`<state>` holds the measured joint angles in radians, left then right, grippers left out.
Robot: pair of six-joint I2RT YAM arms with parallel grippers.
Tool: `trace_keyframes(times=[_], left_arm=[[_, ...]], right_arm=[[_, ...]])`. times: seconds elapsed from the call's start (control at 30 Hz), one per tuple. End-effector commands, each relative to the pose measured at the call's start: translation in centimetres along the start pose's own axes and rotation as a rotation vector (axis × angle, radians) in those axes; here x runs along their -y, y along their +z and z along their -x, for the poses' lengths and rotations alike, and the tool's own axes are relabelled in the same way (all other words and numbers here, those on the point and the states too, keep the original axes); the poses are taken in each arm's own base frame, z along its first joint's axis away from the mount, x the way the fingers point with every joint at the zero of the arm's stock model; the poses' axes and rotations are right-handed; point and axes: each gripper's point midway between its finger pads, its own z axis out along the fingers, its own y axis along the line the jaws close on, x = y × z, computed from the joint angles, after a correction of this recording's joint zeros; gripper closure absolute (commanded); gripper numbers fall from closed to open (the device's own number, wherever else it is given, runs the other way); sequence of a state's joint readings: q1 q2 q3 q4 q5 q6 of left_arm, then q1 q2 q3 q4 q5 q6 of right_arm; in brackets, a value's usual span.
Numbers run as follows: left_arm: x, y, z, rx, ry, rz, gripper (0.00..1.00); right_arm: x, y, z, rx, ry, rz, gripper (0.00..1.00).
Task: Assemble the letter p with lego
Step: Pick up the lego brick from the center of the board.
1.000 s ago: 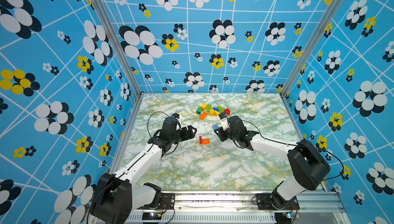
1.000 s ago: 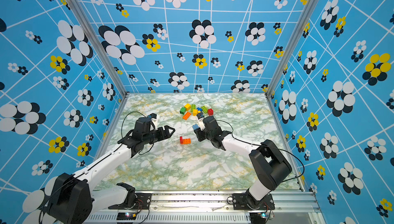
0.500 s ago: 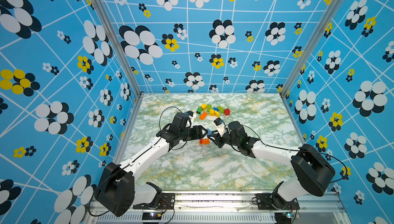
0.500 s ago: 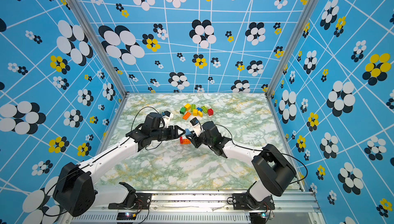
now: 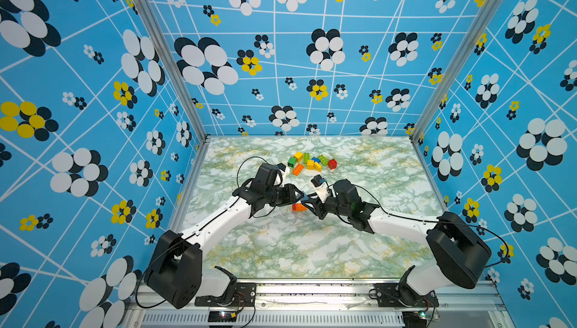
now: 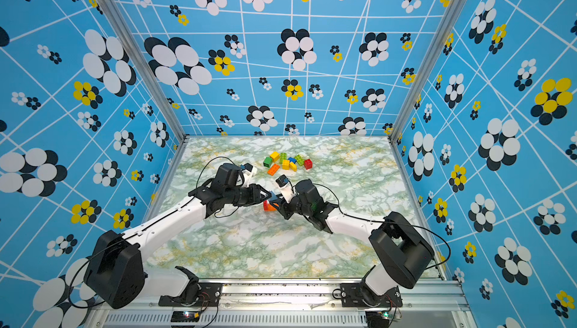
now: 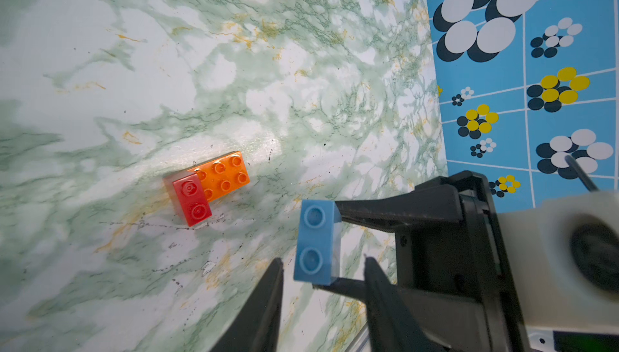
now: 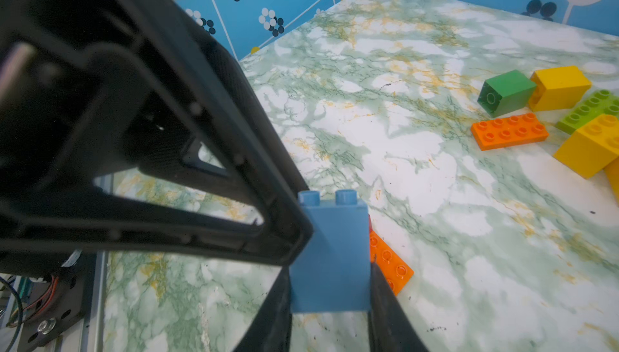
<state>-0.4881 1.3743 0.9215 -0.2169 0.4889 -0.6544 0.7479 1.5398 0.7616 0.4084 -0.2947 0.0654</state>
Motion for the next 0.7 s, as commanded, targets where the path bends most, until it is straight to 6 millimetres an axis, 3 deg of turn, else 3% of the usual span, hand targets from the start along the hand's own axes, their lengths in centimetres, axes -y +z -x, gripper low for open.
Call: trace_keyframes(times=[0.0,0.43,0.67], left_arm=[[0.33,0.02,0.59,-0.007,-0.020,-0.023,0.63],[0.15,0.56,0.61,-0.015,-0.043,-0.047,0.68],[0.13,0.58,0.64,-0.007,-0.051,-0.052,0.79]], right_arm=[[-0.90,-0.52,1.17,0.038,-0.037,0.021,0.91],[-1.70,-0.66,1.36,0.042,-0.057,0.040,0.94],[-1.52,-0.60,1.20,0.035,-0.056,0.028,0.94]])
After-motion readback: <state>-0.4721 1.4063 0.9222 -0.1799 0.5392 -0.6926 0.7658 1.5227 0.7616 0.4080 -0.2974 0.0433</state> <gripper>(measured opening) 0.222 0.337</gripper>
